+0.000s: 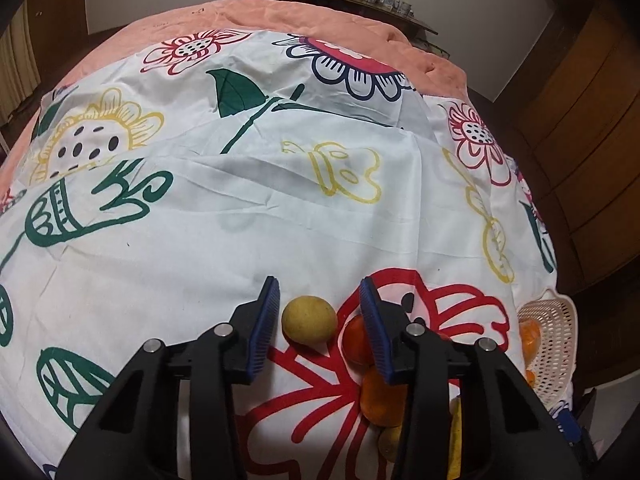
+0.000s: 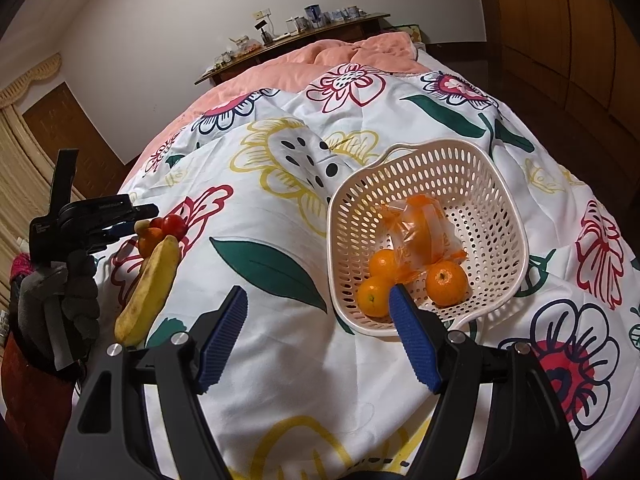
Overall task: Organize fruits
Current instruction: 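Grasp a small yellow round fruit from the pile with the left tool, then grasp the banana with the right tool while the left tool holds the yellow fruit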
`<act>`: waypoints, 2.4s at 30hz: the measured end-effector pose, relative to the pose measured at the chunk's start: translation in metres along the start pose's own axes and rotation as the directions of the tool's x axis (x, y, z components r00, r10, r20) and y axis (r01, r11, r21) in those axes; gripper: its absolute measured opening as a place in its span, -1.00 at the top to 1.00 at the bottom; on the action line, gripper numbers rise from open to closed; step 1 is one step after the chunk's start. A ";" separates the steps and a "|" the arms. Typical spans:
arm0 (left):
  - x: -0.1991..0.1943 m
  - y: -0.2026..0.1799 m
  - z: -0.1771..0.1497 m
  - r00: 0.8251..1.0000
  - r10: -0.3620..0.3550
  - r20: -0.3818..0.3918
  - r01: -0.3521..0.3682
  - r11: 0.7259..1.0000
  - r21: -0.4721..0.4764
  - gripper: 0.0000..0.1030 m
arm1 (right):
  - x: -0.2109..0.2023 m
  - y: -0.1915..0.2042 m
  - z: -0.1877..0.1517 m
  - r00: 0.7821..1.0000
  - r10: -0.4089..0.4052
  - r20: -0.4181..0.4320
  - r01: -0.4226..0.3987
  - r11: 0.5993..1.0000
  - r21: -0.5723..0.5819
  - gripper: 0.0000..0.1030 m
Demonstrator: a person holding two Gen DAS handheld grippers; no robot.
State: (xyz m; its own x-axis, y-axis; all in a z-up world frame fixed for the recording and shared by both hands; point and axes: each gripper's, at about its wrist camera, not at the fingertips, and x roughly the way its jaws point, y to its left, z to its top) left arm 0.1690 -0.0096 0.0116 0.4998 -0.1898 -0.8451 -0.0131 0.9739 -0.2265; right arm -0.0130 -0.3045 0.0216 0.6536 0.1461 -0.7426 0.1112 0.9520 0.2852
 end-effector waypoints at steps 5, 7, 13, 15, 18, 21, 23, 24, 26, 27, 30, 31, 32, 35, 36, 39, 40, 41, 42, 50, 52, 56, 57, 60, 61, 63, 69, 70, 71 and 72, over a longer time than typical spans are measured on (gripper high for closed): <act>-0.004 -0.001 -0.007 1.000 0.017 0.000 -0.017 0.999 0.049 0.30 | -0.001 0.007 -0.001 1.000 0.002 -0.003 -0.002 1.000 -0.015 -0.42; -0.005 -0.001 -0.008 1.000 0.024 0.000 -0.024 0.998 0.064 0.34 | -0.001 0.010 -0.002 1.000 0.003 -0.005 -0.003 1.000 -0.023 -0.42; -0.009 0.000 -0.013 1.000 0.018 0.005 -0.018 0.996 0.082 0.44 | -0.002 0.030 -0.004 1.000 0.009 -0.014 -0.010 0.997 -0.074 -0.42; -0.010 0.002 -0.013 1.000 0.005 0.007 -0.005 0.997 0.076 0.44 | -0.003 0.038 -0.005 1.000 0.011 -0.016 -0.013 0.995 -0.095 -0.42; -0.012 0.005 -0.013 1.000 -0.009 0.015 0.008 0.998 0.066 0.44 | -0.004 0.050 -0.006 1.000 0.013 -0.019 -0.016 0.992 -0.124 -0.42; -0.020 0.010 -0.013 0.999 -0.029 0.035 0.027 0.998 0.054 0.44 | -0.003 0.063 -0.007 0.999 0.020 -0.027 -0.024 0.988 -0.153 -0.42; -0.028 0.013 -0.012 0.998 -0.032 0.056 0.029 0.998 0.056 0.44 | -0.003 0.072 -0.008 0.999 0.028 -0.036 -0.034 0.984 -0.174 -0.42; -0.034 0.014 -0.012 0.997 -0.030 0.068 0.025 0.998 0.059 0.44 | -0.002 0.077 -0.008 0.998 0.036 -0.044 -0.043 0.982 -0.183 -0.42; -0.044 0.017 -0.012 0.996 -0.031 0.088 0.025 0.998 0.066 0.44 | 0.002 0.087 -0.009 0.995 0.062 -0.073 -0.075 0.978 -0.195 -0.43; -0.048 0.018 -0.012 0.995 -0.032 0.095 0.026 0.997 0.068 0.44 | 0.005 0.092 -0.009 0.993 0.078 -0.094 -0.095 0.976 -0.195 -0.46; -0.062 0.021 -0.014 0.992 -0.044 0.121 0.035 0.996 0.077 0.44 | 0.010 0.106 -0.012 0.986 0.101 -0.132 -0.126 0.971 -0.202 -0.61; -0.066 0.023 -0.015 0.990 -0.051 0.128 0.041 0.996 0.078 0.44 | 0.011 0.110 -0.012 0.985 0.103 -0.138 -0.130 0.969 -0.209 -0.61; -0.070 0.025 -0.016 0.989 -0.059 0.136 0.049 0.996 0.079 0.44 | 0.011 0.116 -0.012 0.983 0.111 -0.147 -0.141 0.967 -0.212 -0.61; -0.078 0.028 -0.020 0.986 -0.077 0.151 0.065 0.994 0.083 0.44 | 0.014 0.130 -0.012 0.974 0.136 -0.180 -0.174 0.962 -0.211 -0.61; -0.080 0.029 -0.021 0.984 -0.083 0.155 0.071 0.994 0.083 0.44 | 0.016 0.135 -0.011 0.972 0.140 -0.190 -0.180 0.960 -0.213 -0.61; -0.086 0.035 -0.024 0.981 -0.101 0.166 0.088 0.993 0.080 0.44 | 0.029 0.146 -0.006 0.973 0.109 -0.201 -0.152 0.966 -0.208 -0.61; -0.088 0.037 -0.026 0.980 -0.104 0.171 0.092 0.993 0.080 0.44 | 0.032 0.148 -0.004 0.975 0.098 -0.199 -0.140 0.968 -0.211 -0.61; -0.091 0.040 -0.028 0.978 -0.107 0.178 0.095 0.993 0.077 0.44 | 0.037 0.152 -0.002 0.977 0.079 -0.197 -0.122 0.969 -0.216 -0.61; -0.092 0.043 -0.030 0.977 -0.111 0.184 0.099 0.993 0.071 0.44 | 0.042 0.155 0.000 0.979 0.050 -0.197 -0.094 0.970 -0.225 -0.60; -0.091 0.059 -0.037 0.974 -0.135 0.180 0.129 0.991 0.047 0.44 | 0.072 0.182 0.001 0.975 -0.172 -0.138 0.105 0.912 -0.396 -0.22; -0.090 0.063 -0.038 0.974 -0.138 0.180 0.133 0.990 0.041 0.44 | 0.072 0.186 -0.003 0.971 -0.206 -0.120 0.134 0.888 -0.440 -0.09; -0.090 0.067 -0.041 0.973 -0.143 0.180 0.139 0.990 0.035 0.44 | 0.066 0.187 -0.005 0.974 -0.193 -0.115 0.120 0.879 -0.462 0.19; -0.090 0.068 -0.041 0.973 -0.144 0.179 0.140 0.989 0.035 0.44 | 0.062 0.184 -0.004 0.977 -0.174 -0.120 0.103 0.887 -0.450 0.26; -0.091 0.067 -0.042 0.973 -0.145 0.179 0.141 0.989 0.035 0.44 | 0.054 0.176 -0.002 0.985 -0.129 -0.119 0.069 0.909 -0.412 0.30; -0.092 0.067 -0.043 0.973 -0.146 0.180 0.142 0.989 0.037 0.44 | 0.050 0.173 -0.001 0.987 -0.116 -0.115 0.061 0.913 -0.403 0.30; -0.093 0.066 -0.043 0.972 -0.147 0.181 0.142 0.989 0.041 0.44 | 0.041 0.167 0.001 0.991 -0.089 -0.104 0.043 0.923 -0.383 0.32; -0.098 0.055 -0.046 0.970 -0.158 0.184 0.149 0.987 0.063 0.44 | 0.008 0.141 0.011 0.999 -0.039 -0.033 0.027 0.954 -0.297 0.40; -0.098 0.053 -0.046 0.970 -0.160 0.183 0.150 0.986 0.067 0.44 | 0.004 0.137 0.013 0.999 -0.028 -0.027 0.019 0.959 -0.282 0.40; -0.099 0.050 -0.046 0.969 -0.164 0.183 0.153 0.986 0.072 0.44 | 0.000 0.131 0.015 1.000 -0.011 -0.021 0.005 0.966 -0.260 0.41; -0.100 0.048 -0.047 0.969 -0.166 0.183 0.154 0.985 0.076 0.44 | -0.004 0.125 0.016 1.000 0.010 -0.020 -0.015 0.972 -0.234 0.41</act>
State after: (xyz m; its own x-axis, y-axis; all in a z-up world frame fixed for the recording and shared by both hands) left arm 0.0777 0.0501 0.0630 0.6452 -0.3226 -0.6926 0.1303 0.9397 -0.3162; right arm 0.0104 -0.1909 0.0698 0.6395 0.1611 -0.7517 -0.0765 0.9863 0.1463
